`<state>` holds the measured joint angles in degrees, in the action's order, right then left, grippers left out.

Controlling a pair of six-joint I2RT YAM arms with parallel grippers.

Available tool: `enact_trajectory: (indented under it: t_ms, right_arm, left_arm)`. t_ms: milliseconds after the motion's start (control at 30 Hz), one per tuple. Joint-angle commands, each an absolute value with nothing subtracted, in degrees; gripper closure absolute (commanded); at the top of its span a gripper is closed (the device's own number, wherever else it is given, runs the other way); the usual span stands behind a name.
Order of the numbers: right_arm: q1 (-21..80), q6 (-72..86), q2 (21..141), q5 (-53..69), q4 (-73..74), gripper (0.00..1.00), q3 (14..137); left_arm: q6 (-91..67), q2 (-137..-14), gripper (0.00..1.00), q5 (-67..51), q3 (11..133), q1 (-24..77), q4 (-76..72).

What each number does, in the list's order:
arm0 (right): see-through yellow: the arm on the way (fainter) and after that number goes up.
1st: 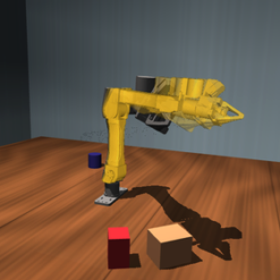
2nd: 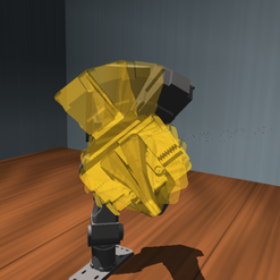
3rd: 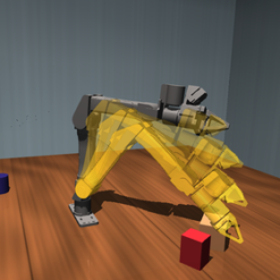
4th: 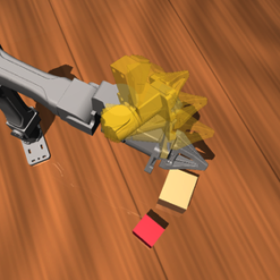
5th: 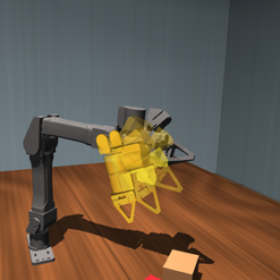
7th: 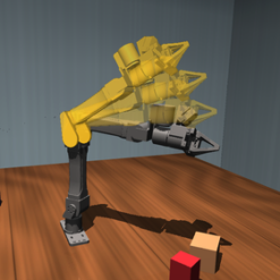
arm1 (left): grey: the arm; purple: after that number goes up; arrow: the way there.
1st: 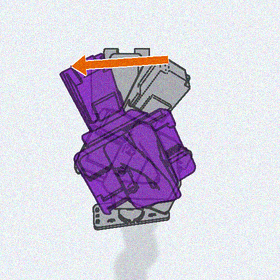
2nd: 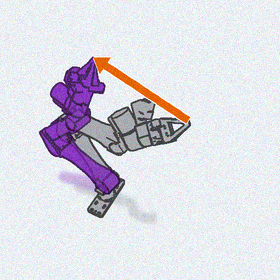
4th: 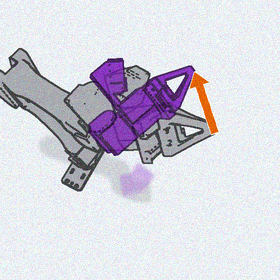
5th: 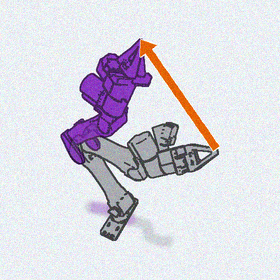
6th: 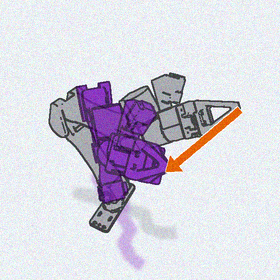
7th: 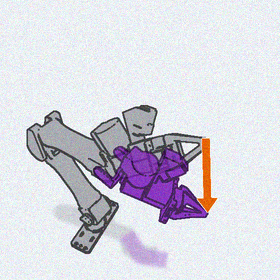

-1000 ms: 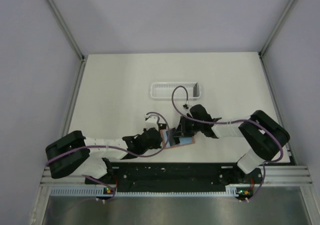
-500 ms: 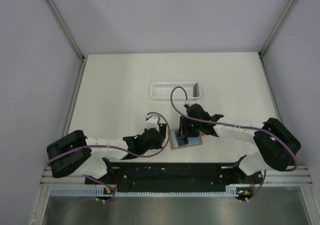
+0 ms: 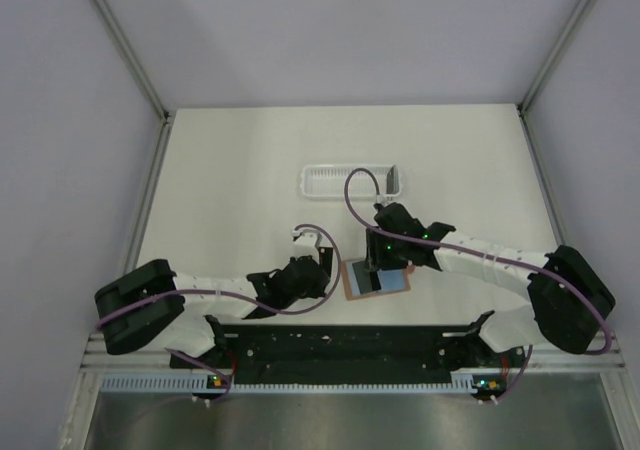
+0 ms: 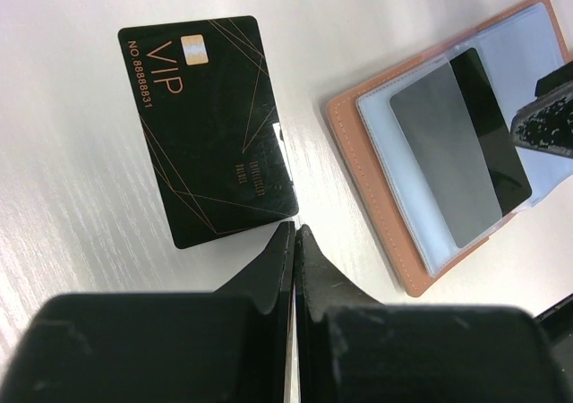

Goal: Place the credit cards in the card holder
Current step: Insert the credit card into the card holder.

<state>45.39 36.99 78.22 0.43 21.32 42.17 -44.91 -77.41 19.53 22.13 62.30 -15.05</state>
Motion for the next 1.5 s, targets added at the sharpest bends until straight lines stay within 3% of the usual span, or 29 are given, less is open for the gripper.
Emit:
enact_trajectory:
  t_ms: [0,100,233,267,600,1233,1467]
  right_arm:
    - [46.0,35.2,76.6,-3.2,24.3,0.55,44.9]
    - [46.0,35.4,76.3,-5.7,24.9,0.61,44.5]
    - [46.0,35.2,76.9,-7.2,25.2,0.96,44.3]
    - [45.9,35.2,77.1,-7.2,25.2,1.0,44.3]
    - [46.0,34.7,80.6,-7.1,25.1,1.0,43.7]
    - [46.0,34.7,82.6,5.3,17.2,1.0,41.3]
    - [46.1,34.4,77.9,0.4,20.9,1.0,42.2]
  left_arm:
    - [-44.4,-78.4,1.0,18.4,21.9,62.4,-13.4]
    - [-44.4,-78.8,1.0,17.8,22.5,62.4,-13.4]
    - [-43.9,-79.9,1.0,16.9,23.7,63.1,-14.1]
    - [-43.9,-80.2,1.0,16.7,24.1,63.5,-14.1]
    - [-44.2,-86.1,1.0,16.3,28.1,66.2,-15.3]
    - [-44.4,-89.1,1.0,15.4,29.0,66.4,-16.0]
    - [-44.1,-86.7,1.0,16.8,28.6,66.4,-14.2]
